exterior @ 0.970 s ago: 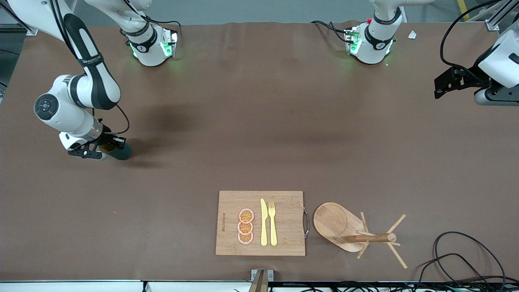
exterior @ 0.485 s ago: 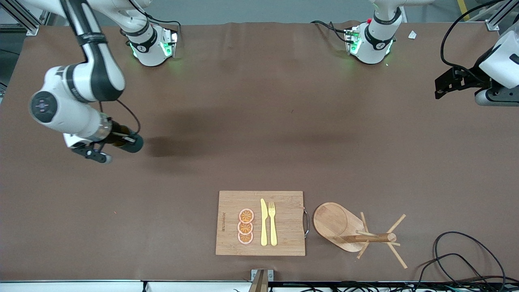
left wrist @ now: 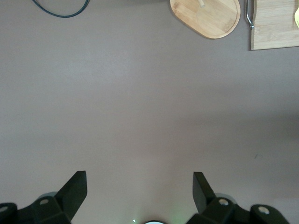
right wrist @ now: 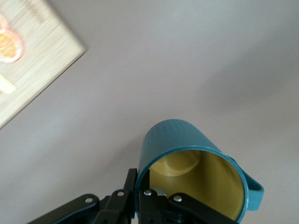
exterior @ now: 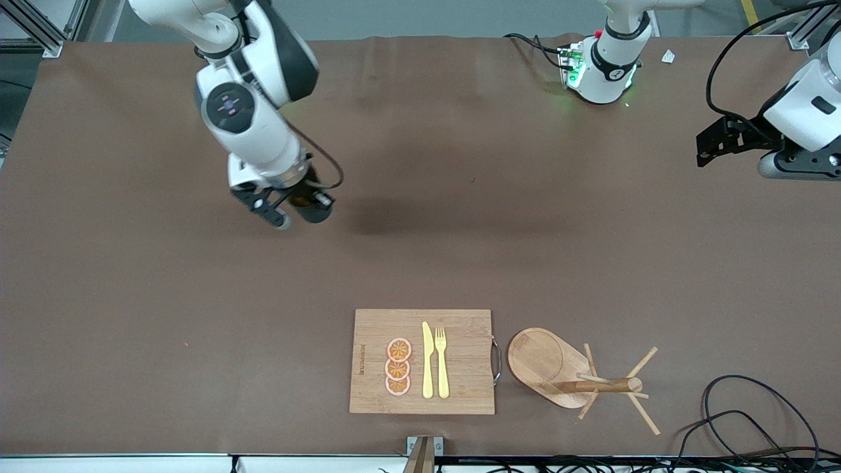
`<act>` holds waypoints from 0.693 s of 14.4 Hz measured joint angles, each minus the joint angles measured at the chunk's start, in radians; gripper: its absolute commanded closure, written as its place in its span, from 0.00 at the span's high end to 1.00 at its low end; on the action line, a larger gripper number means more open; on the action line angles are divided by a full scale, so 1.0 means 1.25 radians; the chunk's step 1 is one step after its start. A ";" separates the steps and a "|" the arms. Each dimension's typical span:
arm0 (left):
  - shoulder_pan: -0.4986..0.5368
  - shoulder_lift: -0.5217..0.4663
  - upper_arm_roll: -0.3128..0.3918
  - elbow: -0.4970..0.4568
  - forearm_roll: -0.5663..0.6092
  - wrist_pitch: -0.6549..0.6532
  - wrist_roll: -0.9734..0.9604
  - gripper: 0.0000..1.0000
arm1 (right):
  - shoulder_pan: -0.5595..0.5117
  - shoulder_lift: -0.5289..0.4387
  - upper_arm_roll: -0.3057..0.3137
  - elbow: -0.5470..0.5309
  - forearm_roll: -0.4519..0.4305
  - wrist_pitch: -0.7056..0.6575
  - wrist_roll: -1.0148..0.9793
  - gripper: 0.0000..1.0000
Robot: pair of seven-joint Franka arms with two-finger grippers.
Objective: Pass cup and hang on rack
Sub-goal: 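Lift the teal cup and carry it toward the table middle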
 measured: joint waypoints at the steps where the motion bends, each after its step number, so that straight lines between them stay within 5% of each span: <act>1: -0.001 0.004 0.000 0.000 0.000 0.002 -0.002 1.00 | 0.035 0.026 0.000 0.040 0.009 0.000 0.044 0.00; 10: -0.005 0.030 -0.008 0.001 -0.009 0.010 -0.033 1.00 | 0.255 0.337 -0.008 0.351 0.007 0.005 0.214 0.00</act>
